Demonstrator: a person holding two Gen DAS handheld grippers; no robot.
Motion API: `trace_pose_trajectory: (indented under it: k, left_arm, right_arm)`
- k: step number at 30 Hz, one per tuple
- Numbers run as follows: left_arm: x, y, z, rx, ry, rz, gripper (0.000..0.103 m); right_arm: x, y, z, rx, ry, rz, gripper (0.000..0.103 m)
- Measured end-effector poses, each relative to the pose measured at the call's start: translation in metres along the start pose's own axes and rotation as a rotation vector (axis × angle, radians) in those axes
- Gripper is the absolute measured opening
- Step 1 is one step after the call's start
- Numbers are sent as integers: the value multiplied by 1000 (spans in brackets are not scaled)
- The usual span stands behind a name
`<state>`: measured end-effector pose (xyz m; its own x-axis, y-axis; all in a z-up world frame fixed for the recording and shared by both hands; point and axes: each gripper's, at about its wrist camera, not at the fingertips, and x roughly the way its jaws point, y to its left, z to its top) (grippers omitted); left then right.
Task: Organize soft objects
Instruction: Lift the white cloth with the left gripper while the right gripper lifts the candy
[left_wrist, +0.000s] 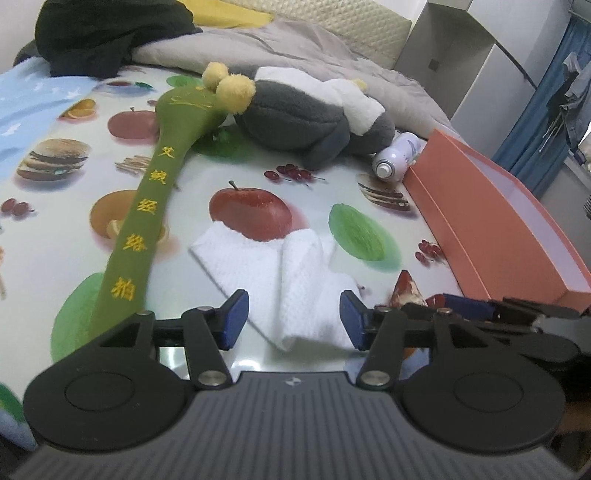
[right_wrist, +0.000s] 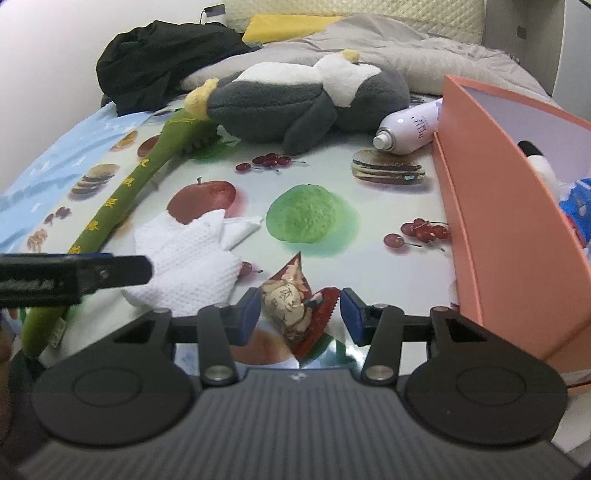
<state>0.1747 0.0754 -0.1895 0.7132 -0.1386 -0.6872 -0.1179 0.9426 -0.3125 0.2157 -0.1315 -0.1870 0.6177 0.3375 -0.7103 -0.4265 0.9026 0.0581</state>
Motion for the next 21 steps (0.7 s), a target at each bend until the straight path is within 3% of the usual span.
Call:
trace_pose_trajectory:
  k: [10, 13, 21]
  left_arm:
    - [36, 1, 4, 47, 48, 28, 60]
    - [38, -1, 3, 50, 57, 20, 58]
    - [39, -6, -1, 35, 73, 17, 15]
  right_arm:
    - [12, -4, -1, 31, 43, 54, 49]
    - [14, -4, -3, 47, 54, 61, 41]
    - [13, -3, -2, 73, 48, 61, 37]
